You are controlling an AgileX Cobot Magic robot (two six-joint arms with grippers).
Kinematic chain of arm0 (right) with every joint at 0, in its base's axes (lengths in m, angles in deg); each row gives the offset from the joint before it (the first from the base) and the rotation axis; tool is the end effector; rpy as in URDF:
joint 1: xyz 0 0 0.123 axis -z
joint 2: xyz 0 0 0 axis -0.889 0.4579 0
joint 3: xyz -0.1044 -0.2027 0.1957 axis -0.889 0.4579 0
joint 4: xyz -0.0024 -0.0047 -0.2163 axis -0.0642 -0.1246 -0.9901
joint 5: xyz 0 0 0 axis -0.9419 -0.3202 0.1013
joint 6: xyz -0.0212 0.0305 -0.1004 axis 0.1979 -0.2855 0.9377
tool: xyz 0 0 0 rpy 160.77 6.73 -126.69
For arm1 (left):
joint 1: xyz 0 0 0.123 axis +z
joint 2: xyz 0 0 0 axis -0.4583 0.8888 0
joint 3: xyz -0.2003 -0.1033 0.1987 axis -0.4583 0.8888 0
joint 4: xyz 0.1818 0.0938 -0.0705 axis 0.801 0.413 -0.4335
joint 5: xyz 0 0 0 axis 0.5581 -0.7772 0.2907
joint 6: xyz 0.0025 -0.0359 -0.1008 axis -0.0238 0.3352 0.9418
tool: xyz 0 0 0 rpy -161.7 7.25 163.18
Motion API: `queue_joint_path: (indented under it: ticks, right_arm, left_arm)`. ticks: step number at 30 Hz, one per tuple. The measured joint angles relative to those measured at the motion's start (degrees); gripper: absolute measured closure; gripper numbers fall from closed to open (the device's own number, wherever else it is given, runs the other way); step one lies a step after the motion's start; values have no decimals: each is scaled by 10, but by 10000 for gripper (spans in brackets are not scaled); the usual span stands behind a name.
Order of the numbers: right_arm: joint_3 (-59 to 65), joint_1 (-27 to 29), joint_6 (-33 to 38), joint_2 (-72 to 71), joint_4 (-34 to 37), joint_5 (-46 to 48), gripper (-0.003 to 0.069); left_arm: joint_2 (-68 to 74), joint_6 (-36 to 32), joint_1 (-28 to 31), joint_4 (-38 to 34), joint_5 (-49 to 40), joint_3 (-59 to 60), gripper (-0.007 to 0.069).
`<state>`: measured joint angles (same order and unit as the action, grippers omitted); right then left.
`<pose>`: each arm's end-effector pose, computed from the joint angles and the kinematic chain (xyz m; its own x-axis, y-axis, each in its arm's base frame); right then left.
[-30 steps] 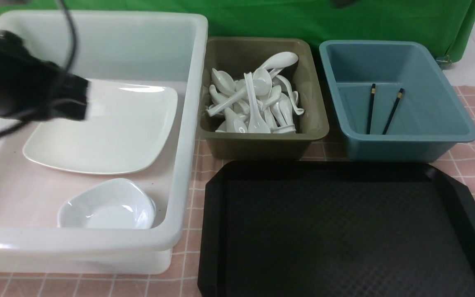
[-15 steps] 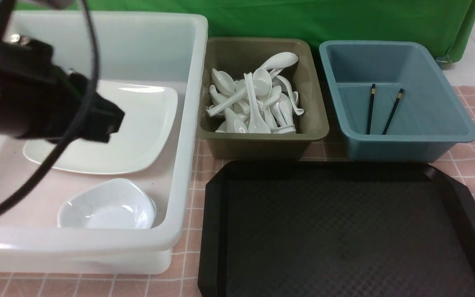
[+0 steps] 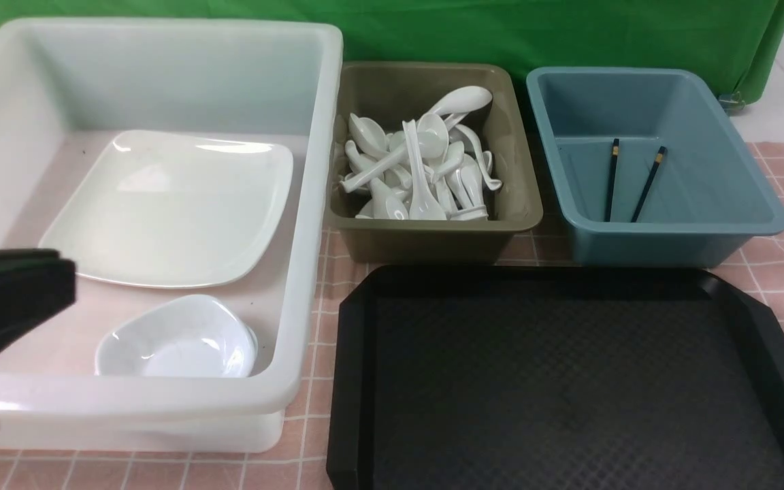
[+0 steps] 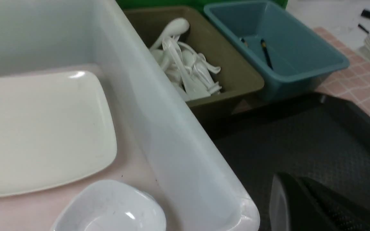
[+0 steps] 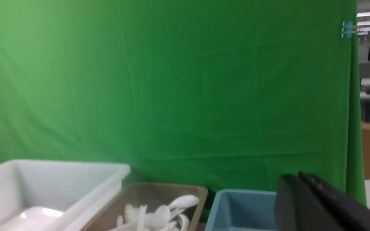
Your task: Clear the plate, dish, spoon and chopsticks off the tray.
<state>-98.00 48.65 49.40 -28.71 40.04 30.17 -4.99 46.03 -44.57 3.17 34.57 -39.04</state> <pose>-0.0185 -0.0057 0.3530 0.3976 0.0581 -0.9157 -0.2191 0.9751 -0.0333 0.0461 -0.0332 0.3580 -0.3610 0.0007 -0.9326 0.4082 0.8992 -0.1574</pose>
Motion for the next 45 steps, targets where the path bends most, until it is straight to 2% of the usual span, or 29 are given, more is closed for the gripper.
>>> queue_joint_path:
  ticks: [10, 22, 33, 37, 40, 45]
  right_arm:
    - [18, 0, -2, -29, 0, -9, 599]
    - [18, 0, -2, -31, 0, -8, 568]
    - [18, 1, -2, -31, 0, -8, 543]
    - [18, 1, -2, -31, 0, -8, 536]
    - [18, 1, -2, -31, 0, -8, 520]
    - [18, 1, -2, -31, 0, -8, 510]
  left_arm:
    - [-125, 10, 0, -8, 81, 115, 627]
    - [-128, 11, 0, -8, 92, 119, 627]
    - [-132, -20, 1, 40, 95, 120, 627]
    - [-165, -26, 32, 58, 131, 143, 627]
    - [-224, -26, 99, 67, 210, 211, 627]
    - [-284, -26, 167, 68, 280, 338, 624]
